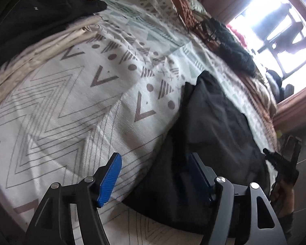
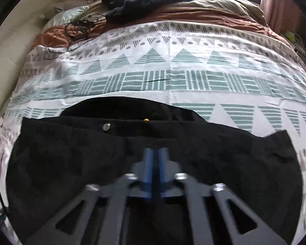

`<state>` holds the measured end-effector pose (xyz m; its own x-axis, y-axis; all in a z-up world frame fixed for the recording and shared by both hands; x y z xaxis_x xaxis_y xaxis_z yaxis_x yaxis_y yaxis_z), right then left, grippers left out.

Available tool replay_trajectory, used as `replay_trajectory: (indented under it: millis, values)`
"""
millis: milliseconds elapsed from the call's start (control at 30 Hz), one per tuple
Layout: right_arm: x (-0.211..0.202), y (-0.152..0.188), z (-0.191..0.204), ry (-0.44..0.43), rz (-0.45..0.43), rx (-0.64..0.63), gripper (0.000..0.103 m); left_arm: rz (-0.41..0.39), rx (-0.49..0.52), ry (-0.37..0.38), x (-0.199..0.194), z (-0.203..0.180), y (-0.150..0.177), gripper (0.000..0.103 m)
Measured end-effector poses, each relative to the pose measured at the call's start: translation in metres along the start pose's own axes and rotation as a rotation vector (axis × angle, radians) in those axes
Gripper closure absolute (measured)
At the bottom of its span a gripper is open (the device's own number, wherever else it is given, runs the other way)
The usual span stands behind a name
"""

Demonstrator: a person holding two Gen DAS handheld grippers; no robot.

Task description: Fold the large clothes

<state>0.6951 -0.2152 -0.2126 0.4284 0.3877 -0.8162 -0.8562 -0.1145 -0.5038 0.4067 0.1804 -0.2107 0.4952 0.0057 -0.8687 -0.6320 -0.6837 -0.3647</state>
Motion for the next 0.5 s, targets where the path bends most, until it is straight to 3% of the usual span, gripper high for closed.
replay_trajectory:
  millis: [67, 500]
  values:
    - [-0.018, 0.005, 0.008, -0.014, -0.030, -0.006, 0.051, 0.011, -0.016, 0.021, -0.006, 0.003, 0.003, 0.034]
    - [-0.087, 0.078, 0.063, -0.179, -0.071, 0.007, 0.051, 0.170, -0.036, 0.112, -0.005, 0.011, 0.038, 0.034]
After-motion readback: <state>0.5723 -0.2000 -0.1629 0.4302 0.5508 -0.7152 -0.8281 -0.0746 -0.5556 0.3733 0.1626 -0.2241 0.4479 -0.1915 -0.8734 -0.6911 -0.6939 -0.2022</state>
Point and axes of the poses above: each gripper's, at about its wrist camera, not at the fingertips, and x roughly the way its jaws point, z to its left, y to its underside, the point moved 9 cm from there along x, roughly the way its jaws point, and after that the axes turned 12 degrees about -y, right-handed, at the moved point
